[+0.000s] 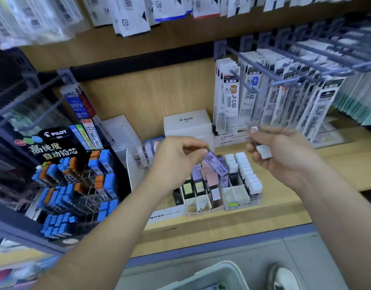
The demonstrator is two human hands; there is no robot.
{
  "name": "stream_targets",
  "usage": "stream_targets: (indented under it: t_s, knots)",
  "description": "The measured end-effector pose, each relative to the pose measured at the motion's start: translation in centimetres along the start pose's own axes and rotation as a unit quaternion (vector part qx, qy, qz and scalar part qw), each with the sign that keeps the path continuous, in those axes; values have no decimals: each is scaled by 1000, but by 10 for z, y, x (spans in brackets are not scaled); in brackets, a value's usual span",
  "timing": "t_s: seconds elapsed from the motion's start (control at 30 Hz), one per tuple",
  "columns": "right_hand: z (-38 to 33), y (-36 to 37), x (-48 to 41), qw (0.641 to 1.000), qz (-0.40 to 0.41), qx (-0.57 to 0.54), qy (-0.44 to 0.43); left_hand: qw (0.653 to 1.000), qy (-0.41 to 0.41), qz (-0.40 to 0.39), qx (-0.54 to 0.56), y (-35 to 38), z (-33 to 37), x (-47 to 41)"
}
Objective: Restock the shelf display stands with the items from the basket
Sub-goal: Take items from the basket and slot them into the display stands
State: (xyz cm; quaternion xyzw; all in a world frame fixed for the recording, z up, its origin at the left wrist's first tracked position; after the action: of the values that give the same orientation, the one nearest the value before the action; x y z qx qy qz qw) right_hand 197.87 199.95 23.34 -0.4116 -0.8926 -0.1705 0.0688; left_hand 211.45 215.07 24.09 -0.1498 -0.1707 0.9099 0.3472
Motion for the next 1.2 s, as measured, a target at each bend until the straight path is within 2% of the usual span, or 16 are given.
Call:
stream_targets:
  t_s: [0.13,0.33,0.57,0.67,0.83,0.97,1.03,1.07,1.13,1.2]
  knots:
    - [0,-7,2,1000,0,10,1,985,55,-51,-156,36,0,-1]
    - [2,-17,4,1000,-6,8,14,942,126,-101,-294,61,-11,1]
    - [1,-22,10,999,4,-21,42,907,168,-118,-368,77,-26,-2]
    - [2,-19,12,999,-16,-5,35,905,172,-111,-372,81,-26,-5]
    - [1,-21,7,1000,15,-8,20,882,187,-123,-415,86,-33,-6]
    - [4,-22,4,998,2,-49,29,854,248,-77,-451,86,-38,-4]
    - [6,-20,5,998,-21,-40,38,871,233,-86,-423,84,-39,-4]
    - [7,-18,7,998,-36,-32,42,901,195,-92,-376,80,-37,-4]
    - [8,-13,10,997,-64,-14,46,968,95,-62,-223,69,-25,-5]
    - [8,-9,12,995,-92,7,43,1000,-3,-28,-12,60,-9,-7]
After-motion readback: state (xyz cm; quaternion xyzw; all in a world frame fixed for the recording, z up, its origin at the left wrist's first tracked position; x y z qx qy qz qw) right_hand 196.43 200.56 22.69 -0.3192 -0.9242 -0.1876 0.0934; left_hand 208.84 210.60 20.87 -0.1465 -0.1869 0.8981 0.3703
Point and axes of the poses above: each hand's wrist, its own x-axis away from the middle knuckle, its own y-axis out of the palm, z = x × y, the point moved 4 cm from there along -x, towards the middle knuckle, and after that the axes turned 3 degrees about x, right-handed, at the moved point
